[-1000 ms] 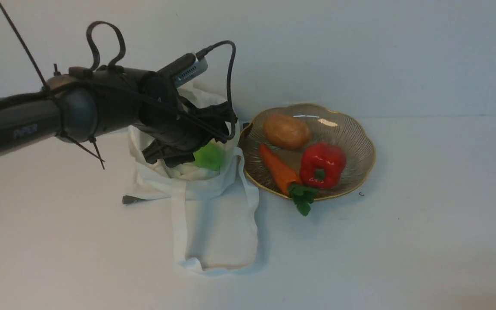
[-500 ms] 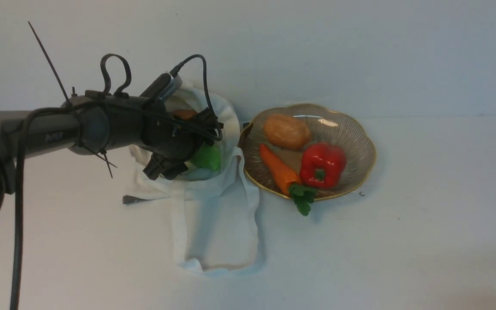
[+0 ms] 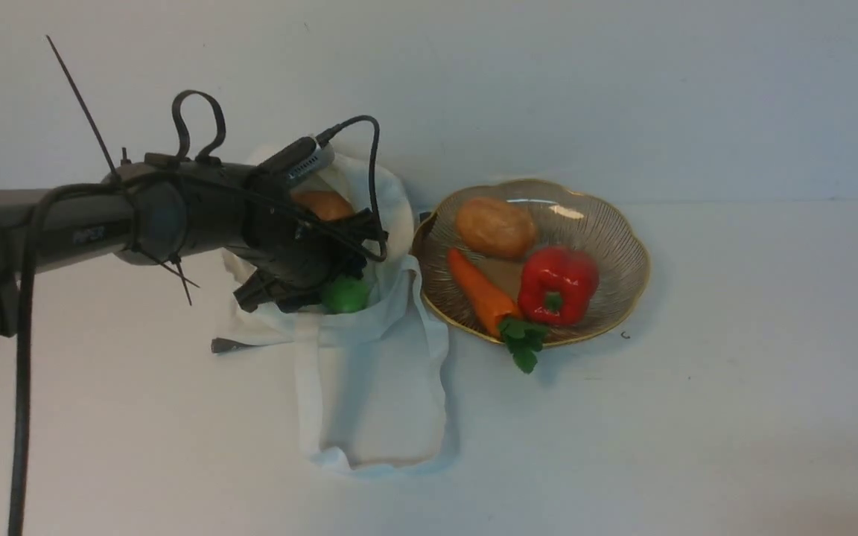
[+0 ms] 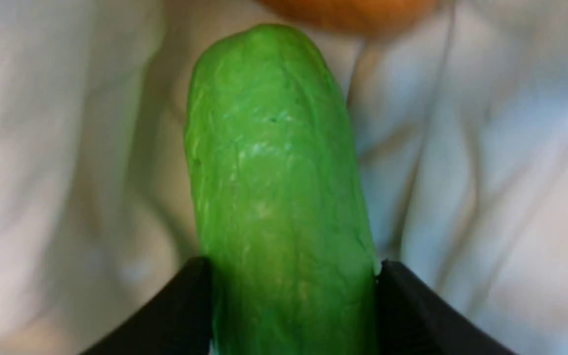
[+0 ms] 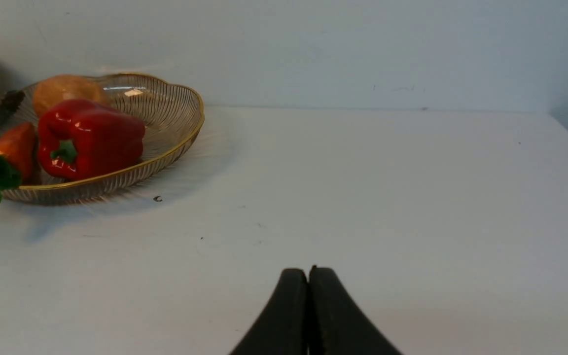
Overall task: Take vegetables from cloth bag on white table place on plate.
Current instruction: 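Place the green vegetable from the bag onto the plate with the left gripper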
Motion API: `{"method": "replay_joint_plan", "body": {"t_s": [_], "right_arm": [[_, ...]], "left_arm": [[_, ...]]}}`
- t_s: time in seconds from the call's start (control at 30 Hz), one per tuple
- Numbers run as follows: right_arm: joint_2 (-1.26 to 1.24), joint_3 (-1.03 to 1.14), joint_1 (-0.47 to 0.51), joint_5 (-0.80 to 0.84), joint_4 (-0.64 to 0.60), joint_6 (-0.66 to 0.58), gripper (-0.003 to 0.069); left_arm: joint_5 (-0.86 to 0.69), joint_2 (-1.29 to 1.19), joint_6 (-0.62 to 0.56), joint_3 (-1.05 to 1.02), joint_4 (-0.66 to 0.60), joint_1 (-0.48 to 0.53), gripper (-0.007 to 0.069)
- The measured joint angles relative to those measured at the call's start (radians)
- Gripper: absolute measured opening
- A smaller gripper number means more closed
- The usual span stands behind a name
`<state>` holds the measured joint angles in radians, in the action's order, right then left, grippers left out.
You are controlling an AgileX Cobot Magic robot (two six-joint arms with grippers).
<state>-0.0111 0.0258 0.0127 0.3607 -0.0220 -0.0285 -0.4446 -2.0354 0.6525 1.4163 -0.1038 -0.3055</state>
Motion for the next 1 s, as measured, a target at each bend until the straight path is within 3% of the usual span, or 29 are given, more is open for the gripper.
{"method": "replay_joint_plan", "body": {"t_s": [0.13,0.37,0.57,0.73,1.0], "right_arm": [[0.0,0.0,0.0,0.0,0.0,0.0,-0.0015],[0.0,0.0,0.0,0.0,0.0,0.0,-0.0015],[0.0,0.0,0.0,0.0,0.0,0.0,-0.0015],[0.0,0.0,0.0,0.0,0.0,0.0,-0.0015],[0.0,0.0,0.0,0.0,0.0,0.0,-0.0015]], "left_arm": [[-0.143,0.145,-0.16,0.022,0.003,0.0,0.0376],[-0.245,0.291,-0.209,0.162,-0.012,-0.062,0.0376],[-0.155,0.183,-0.213,0.19,0.026,-0.225,0.0376],[-0.126,0.001,-0.139,0.268,0.067,-0.248,0.0376],[-0.049,-0.171,-0.136,0.371,0.074,-0.246,0.0376]]}}
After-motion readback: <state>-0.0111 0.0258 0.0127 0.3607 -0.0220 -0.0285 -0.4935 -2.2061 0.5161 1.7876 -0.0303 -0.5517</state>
